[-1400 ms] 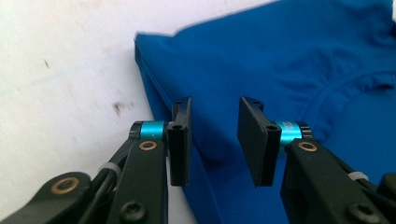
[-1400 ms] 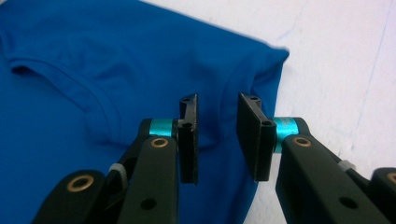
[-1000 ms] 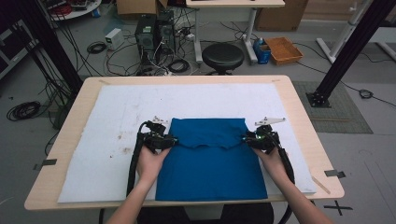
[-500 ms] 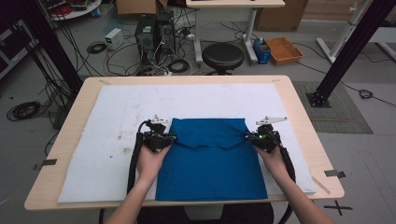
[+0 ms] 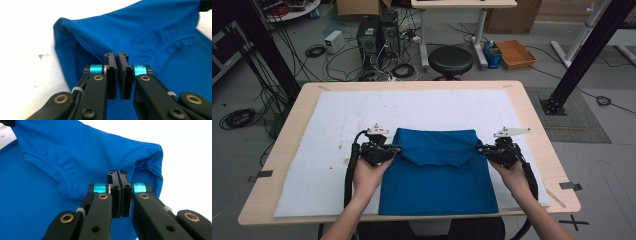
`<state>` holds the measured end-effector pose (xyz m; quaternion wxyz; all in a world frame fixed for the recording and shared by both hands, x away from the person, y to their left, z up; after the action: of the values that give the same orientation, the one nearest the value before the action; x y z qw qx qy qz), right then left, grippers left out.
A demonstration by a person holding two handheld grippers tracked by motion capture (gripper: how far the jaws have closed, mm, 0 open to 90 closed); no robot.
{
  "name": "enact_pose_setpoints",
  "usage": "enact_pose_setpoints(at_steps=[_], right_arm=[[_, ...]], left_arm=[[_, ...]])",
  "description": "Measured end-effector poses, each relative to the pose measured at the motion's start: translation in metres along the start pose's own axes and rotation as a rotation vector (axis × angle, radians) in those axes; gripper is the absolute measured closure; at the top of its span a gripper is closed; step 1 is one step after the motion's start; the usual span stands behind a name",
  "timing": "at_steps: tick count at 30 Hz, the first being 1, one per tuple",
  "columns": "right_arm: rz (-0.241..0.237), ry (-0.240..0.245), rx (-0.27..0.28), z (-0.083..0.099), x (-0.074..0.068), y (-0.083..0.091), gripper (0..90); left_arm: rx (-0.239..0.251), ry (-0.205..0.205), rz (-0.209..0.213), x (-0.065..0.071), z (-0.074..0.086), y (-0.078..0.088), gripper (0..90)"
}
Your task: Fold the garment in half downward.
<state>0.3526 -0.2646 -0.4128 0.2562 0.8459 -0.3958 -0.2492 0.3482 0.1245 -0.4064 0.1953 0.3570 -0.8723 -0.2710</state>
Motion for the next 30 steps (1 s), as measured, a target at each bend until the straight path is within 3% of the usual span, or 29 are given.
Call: enact_pose_setpoints(at_steps=[10, 23, 30], right_arm=[[-0.024, 0.042, 0.008, 0.014, -0.015, 0.029, 89.9], [-0.047, 0.112, -0.004, 0.045, -0.043, 0.062, 89.9], [-0.053, 0.145, -0.023, 0.066, -0.056, 0.073, 89.9]], left_arm=[[-0.002, -0.054, 0.056, 0.025, 0.006, 0.024, 86.1], [-0.038, -0.107, 0.105, 0.057, 0.034, 0.049, 86.1], [-0.057, -0.114, 0.136, 0.068, 0.048, 0.055, 86.1]])
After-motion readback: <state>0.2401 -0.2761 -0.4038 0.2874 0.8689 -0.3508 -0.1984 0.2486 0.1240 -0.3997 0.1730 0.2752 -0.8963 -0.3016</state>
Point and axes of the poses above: each handheld gripper's, and its own axes: y roughly backward along the jaws, z roughly out of its underside, x roughly to its right, the point moved 1 cm from there along -y, roughly forward along the jaws, and after that the axes turned 6 degrees about -y, right-handed, at the moved point
